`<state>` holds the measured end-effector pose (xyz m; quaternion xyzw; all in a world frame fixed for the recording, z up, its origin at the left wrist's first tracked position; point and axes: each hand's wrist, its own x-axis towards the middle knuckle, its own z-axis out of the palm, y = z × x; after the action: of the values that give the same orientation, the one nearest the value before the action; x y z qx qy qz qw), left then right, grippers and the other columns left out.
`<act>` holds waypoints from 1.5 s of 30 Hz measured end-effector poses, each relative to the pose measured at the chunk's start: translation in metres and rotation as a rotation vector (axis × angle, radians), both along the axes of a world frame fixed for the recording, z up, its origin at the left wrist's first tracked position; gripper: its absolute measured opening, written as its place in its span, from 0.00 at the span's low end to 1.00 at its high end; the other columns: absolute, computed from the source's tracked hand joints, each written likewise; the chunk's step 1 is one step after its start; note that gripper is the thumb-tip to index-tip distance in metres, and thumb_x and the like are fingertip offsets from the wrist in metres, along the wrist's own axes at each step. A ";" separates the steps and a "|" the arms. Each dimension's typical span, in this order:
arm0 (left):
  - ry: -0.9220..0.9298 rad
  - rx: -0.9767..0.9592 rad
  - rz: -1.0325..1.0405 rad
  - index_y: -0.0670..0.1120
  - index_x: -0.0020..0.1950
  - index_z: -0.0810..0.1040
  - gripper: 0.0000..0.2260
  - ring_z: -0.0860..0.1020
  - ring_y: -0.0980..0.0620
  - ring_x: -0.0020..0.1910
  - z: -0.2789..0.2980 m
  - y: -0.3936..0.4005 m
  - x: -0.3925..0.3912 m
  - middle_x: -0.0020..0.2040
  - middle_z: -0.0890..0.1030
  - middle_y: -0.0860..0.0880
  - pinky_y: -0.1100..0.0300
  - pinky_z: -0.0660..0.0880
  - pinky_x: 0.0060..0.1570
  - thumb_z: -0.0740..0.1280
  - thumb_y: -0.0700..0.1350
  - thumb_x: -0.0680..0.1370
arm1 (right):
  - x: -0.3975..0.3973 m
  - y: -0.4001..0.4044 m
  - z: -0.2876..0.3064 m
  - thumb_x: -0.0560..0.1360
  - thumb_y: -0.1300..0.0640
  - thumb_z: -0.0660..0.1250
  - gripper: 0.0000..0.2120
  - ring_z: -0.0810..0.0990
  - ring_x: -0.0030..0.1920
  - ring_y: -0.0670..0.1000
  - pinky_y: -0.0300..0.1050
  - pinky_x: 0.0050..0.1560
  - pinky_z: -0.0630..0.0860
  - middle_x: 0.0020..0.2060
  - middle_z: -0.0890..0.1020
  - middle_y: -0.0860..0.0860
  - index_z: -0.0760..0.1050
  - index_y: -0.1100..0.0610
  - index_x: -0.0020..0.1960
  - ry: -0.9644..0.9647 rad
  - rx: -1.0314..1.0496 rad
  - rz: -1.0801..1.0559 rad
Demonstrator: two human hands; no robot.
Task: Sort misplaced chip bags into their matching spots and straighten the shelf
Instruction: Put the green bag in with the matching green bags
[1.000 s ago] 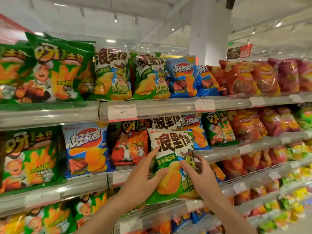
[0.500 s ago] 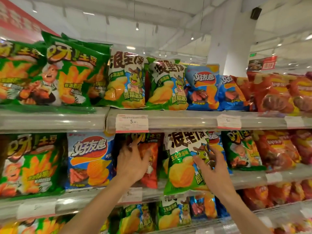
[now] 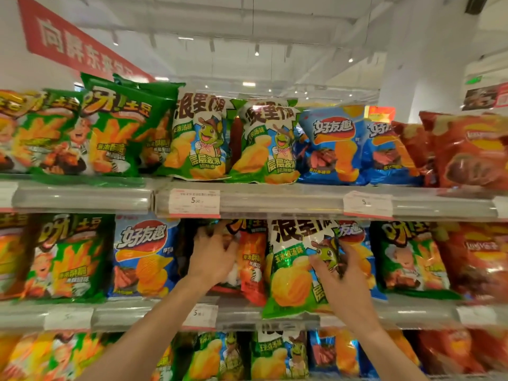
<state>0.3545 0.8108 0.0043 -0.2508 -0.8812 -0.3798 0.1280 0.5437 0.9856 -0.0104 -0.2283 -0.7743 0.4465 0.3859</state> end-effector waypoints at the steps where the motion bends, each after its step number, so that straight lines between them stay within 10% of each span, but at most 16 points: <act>1: 0.012 0.019 0.000 0.55 0.75 0.66 0.23 0.67 0.37 0.67 0.002 0.000 0.002 0.64 0.72 0.37 0.49 0.68 0.64 0.63 0.54 0.80 | 0.001 0.002 0.001 0.70 0.34 0.68 0.40 0.74 0.65 0.51 0.57 0.67 0.72 0.65 0.74 0.44 0.58 0.48 0.76 0.001 -0.003 0.011; 8: 0.117 0.092 -0.004 0.54 0.72 0.72 0.21 0.78 0.40 0.52 -0.003 -0.013 0.017 0.53 0.83 0.43 0.48 0.72 0.56 0.65 0.54 0.79 | 0.008 0.007 0.000 0.70 0.34 0.68 0.40 0.73 0.66 0.51 0.58 0.67 0.71 0.66 0.74 0.45 0.59 0.47 0.76 -0.010 -0.008 0.040; 18: 0.037 0.262 0.031 0.53 0.75 0.69 0.24 0.78 0.48 0.60 -0.011 -0.072 0.052 0.59 0.82 0.50 0.46 0.76 0.59 0.64 0.56 0.79 | 0.010 0.010 -0.002 0.74 0.42 0.70 0.34 0.74 0.61 0.52 0.58 0.63 0.73 0.55 0.74 0.42 0.62 0.50 0.74 0.000 -0.002 0.036; 24: 0.061 0.378 -0.026 0.59 0.73 0.70 0.20 0.70 0.78 0.57 -0.013 -0.103 0.078 0.59 0.71 0.71 0.73 0.70 0.54 0.66 0.51 0.81 | 0.002 -0.004 -0.007 0.72 0.39 0.70 0.36 0.76 0.62 0.55 0.60 0.62 0.74 0.64 0.76 0.50 0.61 0.50 0.74 -0.011 -0.006 0.034; 33: 0.040 0.340 -0.211 0.65 0.73 0.68 0.21 0.69 0.67 0.67 -0.013 -0.130 0.082 0.66 0.72 0.69 0.54 0.70 0.69 0.66 0.53 0.81 | -0.023 -0.022 -0.004 0.72 0.38 0.70 0.39 0.71 0.66 0.57 0.61 0.65 0.72 0.66 0.74 0.55 0.59 0.53 0.76 -0.015 0.016 0.024; 45: 0.156 0.350 -0.138 0.61 0.71 0.71 0.21 0.74 0.59 0.65 -0.027 -0.189 0.062 0.64 0.75 0.64 0.52 0.75 0.63 0.66 0.56 0.78 | -0.090 -0.082 -0.003 0.76 0.39 0.67 0.40 0.68 0.72 0.58 0.59 0.69 0.68 0.76 0.63 0.55 0.50 0.52 0.78 -0.002 0.113 0.043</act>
<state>0.4161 0.6215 -0.0229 -0.3131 -0.7700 -0.5142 0.2113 0.4537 0.9035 -0.0137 -0.1899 -0.8035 0.4101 0.3874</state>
